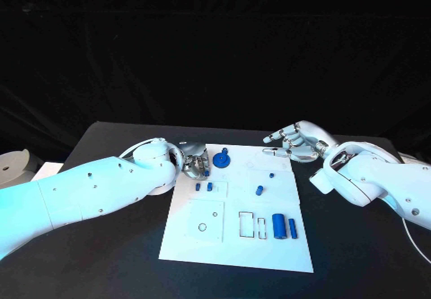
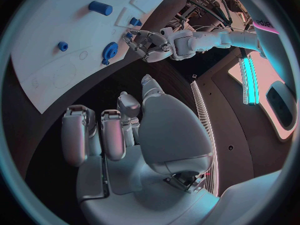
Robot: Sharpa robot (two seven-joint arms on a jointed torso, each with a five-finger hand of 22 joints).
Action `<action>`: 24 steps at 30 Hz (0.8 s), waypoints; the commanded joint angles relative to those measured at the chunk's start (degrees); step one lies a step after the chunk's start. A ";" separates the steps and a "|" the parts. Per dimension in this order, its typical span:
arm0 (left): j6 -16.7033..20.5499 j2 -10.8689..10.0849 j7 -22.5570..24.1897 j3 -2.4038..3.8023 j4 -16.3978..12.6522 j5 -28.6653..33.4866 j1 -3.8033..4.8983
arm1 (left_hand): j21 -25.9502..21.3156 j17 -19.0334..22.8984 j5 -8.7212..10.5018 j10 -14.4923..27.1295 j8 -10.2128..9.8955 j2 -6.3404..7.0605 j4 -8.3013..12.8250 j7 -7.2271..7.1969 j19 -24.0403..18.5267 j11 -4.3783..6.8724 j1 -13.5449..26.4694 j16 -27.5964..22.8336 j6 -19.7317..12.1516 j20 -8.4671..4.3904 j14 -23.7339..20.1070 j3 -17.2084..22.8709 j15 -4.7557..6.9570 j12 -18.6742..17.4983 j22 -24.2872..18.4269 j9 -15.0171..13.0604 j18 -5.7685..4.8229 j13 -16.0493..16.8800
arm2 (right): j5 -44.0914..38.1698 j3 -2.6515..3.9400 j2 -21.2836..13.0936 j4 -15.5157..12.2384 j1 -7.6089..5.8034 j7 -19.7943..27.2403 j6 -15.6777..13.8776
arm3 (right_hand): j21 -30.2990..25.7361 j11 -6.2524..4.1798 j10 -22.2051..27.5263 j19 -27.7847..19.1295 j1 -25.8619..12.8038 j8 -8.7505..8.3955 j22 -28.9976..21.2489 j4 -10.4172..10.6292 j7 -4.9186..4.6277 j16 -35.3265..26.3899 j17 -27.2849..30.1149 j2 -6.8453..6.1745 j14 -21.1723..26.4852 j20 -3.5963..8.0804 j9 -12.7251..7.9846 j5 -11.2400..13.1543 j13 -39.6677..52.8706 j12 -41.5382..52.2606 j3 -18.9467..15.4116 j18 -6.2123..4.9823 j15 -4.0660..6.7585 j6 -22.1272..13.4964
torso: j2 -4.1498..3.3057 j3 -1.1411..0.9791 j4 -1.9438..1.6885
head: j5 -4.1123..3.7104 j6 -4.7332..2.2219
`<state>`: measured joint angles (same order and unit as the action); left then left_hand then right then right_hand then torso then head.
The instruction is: Assemble the parts on the task board
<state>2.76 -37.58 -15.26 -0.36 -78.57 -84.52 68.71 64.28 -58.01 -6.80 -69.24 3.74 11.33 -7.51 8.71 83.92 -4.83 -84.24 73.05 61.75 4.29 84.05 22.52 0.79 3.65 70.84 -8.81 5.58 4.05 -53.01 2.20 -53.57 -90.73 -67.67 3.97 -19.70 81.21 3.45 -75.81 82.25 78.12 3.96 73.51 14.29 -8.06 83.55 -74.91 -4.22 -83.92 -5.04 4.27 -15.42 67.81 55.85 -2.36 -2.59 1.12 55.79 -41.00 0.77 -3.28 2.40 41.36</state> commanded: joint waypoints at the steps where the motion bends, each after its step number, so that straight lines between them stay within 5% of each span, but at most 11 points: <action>1: -1.53 0.16 -0.55 0.00 0.02 -0.35 -0.03 | -0.32 0.26 0.29 0.76 -0.31 0.00 -0.08 0.12 0.74 -0.06 0.58 0.21 -0.91 0.43 0.79 0.30 -0.37 -0.21 -0.04 0.49 -0.47 -0.17 | -0.31 0.00 0.02 -0.03 0.03 0.30 0.74 | -0.23 -0.41 0.09 -0.24 0.12 0.18 0.06 -0.17 -0.04 -0.09 -5.94 0.38 -3.92 0.28 0.10 -0.27 0.03 0.10 -0.32 -0.95 0.15 0.42 | 0.01 0.00 0.00 | -0.03 0.07; 10: -1.27 -0.28 -0.98 -0.02 -0.14 -0.35 -0.06 | -0.73 0.90 0.30 2.28 -0.27 0.37 0.24 0.57 0.60 -0.51 0.84 0.25 -2.42 0.81 0.63 0.27 -0.71 -0.18 -0.22 1.56 -0.37 -0.32 | -1.46 0.00 -0.20 0.21 0.03 -1.48 1.32 | -0.65 -0.43 1.00 -0.55 0.55 0.19 -0.64 -0.39 -0.03 -0.46 -5.50 0.63 -3.82 0.30 0.11 -0.27 -1.28 -1.74 -0.41 -1.09 0.18 0.47 | 0.01 0.01 0.01 | -0.12 0.02; 13: -0.71 -0.75 -1.04 -0.01 -0.46 -0.35 -0.06 | -0.81 1.20 0.29 3.06 -0.24 0.48 0.44 0.96 0.57 -0.82 0.85 0.27 -3.04 1.01 0.56 0.22 -0.96 -0.21 -0.23 2.03 -0.36 -0.36 | -4.53 0.00 -0.27 0.63 0.03 -3.50 2.01 | -2.80 -0.47 10.13 -2.27 2.67 0.25 -4.11 -1.03 -0.04 -3.27 -2.13 1.70 -2.78 0.37 0.13 -0.67 -13.60 -20.00 0.32 -1.82 0.25 0.67 | 0.05 0.04 0.02 | -0.21 -0.06; 18: 1.96 -2.34 0.01 0.10 -1.06 1.97 -0.03 | -2.46 1.17 0.17 4.69 -0.20 -0.14 1.27 1.55 0.11 -1.34 -0.11 0.58 -4.07 1.42 0.43 1.06 -1.37 -0.15 -1.32 2.92 -0.05 -0.40 | -16.50 0.00 -0.22 1.42 0.04 -7.97 4.45 | -4.87 0.28 15.85 -3.25 10.04 0.88 -7.08 -3.15 -0.45 -7.61 2.72 2.42 -1.87 0.45 0.37 2.05 -27.89 -36.04 5.56 -2.35 -0.08 2.95 | 0.09 -0.01 0.01 | -0.69 -0.31; 21: 4.57 -3.59 3.08 0.20 -1.04 8.52 0.07 | -10.77 5.45 0.06 5.84 0.25 -1.26 2.40 1.88 -2.53 -1.80 -1.97 -1.98 -3.32 1.69 -1.35 3.57 -1.45 -0.14 -7.06 3.22 1.48 -0.49 | -24.94 0.00 -0.08 1.73 0.16 -10.43 6.11 | -4.78 0.66 15.55 -2.82 11.48 1.12 -6.86 -3.38 -0.38 -8.08 3.19 1.38 -2.06 -0.01 0.46 3.03 -34.60 -41.66 7.91 -2.28 -0.34 4.52 | 0.12 -0.04 0.02 | -1.19 -0.49; 22: 5.78 -4.21 4.59 0.23 -1.03 13.21 0.12 | -21.83 15.60 0.06 7.35 0.67 -1.85 2.63 2.33 -7.11 -2.31 -2.35 -8.69 -2.67 1.98 -6.11 5.57 -1.84 0.14 -14.46 3.37 3.27 -0.47 | -28.46 0.00 0.00 1.76 0.29 -11.45 6.81 | -4.69 0.52 13.71 -2.54 11.80 0.86 -6.68 -3.28 -0.04 -8.23 3.37 0.47 -2.24 -0.08 0.36 3.66 -38.77 -44.11 9.53 -2.29 -0.48 5.07 | 0.14 -0.07 0.02 | -1.30 -0.53; 24: 8.31 -5.23 7.13 0.25 -1.06 22.46 0.17 | -30.27 23.51 0.16 8.08 0.83 -1.70 2.78 2.47 -10.99 -2.31 -2.04 -14.00 -2.74 2.13 -9.91 6.85 -2.02 0.46 -19.99 3.67 4.71 -0.41 | -33.62 0.00 0.15 1.66 0.61 -12.84 7.76 | -4.64 0.29 12.24 -2.28 12.02 0.74 -6.55 -3.25 0.42 -8.46 3.67 -0.60 -2.38 -0.18 0.33 4.25 -43.19 -46.57 11.49 -2.21 -0.42 6.11 | 0.09 -0.09 0.00 | -1.58 -0.66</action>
<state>5.74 -42.49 -13.57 -0.18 -79.51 -77.06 68.78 36.45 -36.72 -6.80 -61.49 4.31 9.50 -4.76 11.24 74.01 -7.15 -86.08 60.52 58.68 6.36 75.18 28.96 -1.18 3.78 52.48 -5.21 9.83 3.57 -71.89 2.22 -53.58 -88.97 -67.30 -3.89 -16.03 76.54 3.81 -63.01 79.76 90.38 4.85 66.91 11.04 -7.71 75.34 -71.32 -4.17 -84.04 -5.00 4.63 -11.32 25.77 9.96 8.64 -4.41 1.00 61.70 -40.89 0.76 -3.27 1.18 40.85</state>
